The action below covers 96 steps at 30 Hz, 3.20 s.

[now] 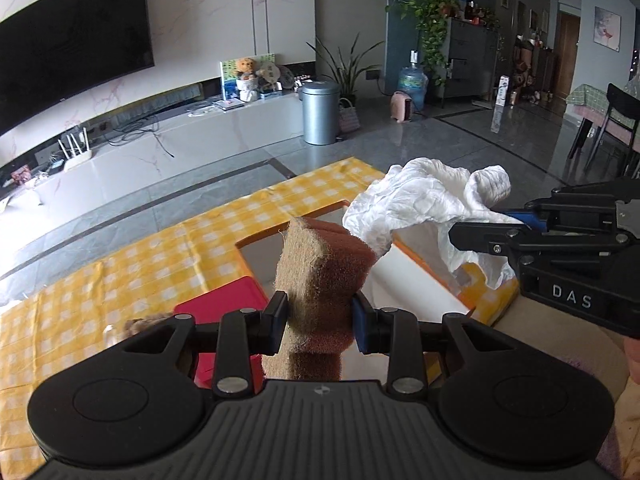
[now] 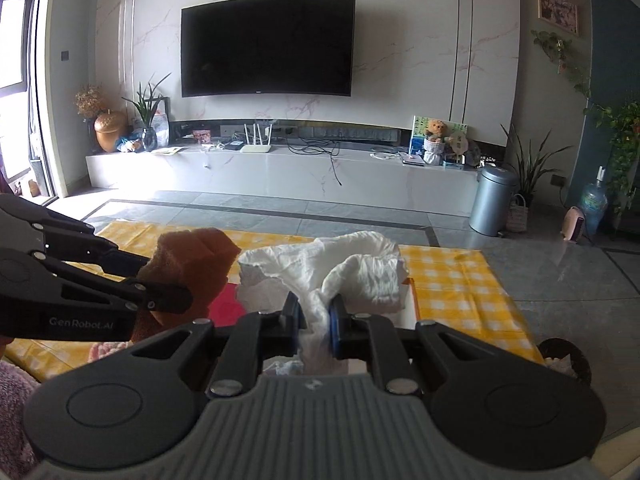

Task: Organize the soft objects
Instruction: 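Carry the brown pad and white cloth over the open cardboard box with both tools, then open both tools to drop the pad and cloth into the box, then grasp the pink crocheted pouch with the left tool while the right tool grasps the orange ball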

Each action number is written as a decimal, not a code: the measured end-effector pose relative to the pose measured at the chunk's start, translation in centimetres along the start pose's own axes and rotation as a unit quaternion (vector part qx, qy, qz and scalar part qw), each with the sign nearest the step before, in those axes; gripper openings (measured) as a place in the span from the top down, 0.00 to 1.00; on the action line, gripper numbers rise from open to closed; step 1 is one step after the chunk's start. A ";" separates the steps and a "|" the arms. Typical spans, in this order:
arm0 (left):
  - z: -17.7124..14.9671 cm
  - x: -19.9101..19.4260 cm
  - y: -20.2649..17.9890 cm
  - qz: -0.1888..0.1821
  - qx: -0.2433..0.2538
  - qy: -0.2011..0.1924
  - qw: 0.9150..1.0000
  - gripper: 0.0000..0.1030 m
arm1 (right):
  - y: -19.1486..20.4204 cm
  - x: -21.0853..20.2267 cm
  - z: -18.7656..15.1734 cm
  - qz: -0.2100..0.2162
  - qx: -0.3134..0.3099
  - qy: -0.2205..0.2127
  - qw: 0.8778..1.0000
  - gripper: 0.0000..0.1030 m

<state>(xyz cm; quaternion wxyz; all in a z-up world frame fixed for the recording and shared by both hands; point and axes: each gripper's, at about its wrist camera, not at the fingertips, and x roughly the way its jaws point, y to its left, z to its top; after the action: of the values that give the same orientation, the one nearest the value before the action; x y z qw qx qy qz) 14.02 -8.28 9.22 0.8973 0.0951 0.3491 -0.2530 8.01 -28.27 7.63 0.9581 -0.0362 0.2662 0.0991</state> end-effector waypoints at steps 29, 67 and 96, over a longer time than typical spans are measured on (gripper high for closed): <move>-2.6 21.6 0.5 -0.076 -0.037 0.256 0.963 0.64 | -3.5 19.0 -7.0 0.094 -0.078 0.333 0.935 0.88; -3.1 5.3 3.4 -0.035 -0.081 0.084 0.993 0.32 | -0.6 10.1 -3.8 0.031 0.036 0.203 0.978 0.31; -17.7 2.1 23.1 0.073 -0.115 0.157 0.978 0.27 | 19.2 17.1 -7.7 0.162 0.034 0.226 0.960 0.38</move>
<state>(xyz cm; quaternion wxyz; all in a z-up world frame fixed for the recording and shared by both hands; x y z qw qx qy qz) 17.16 16.80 -5.40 0.8524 0.0551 0.5042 -0.1272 14.45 -7.48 -8.07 0.8445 0.0183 0.4817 0.2332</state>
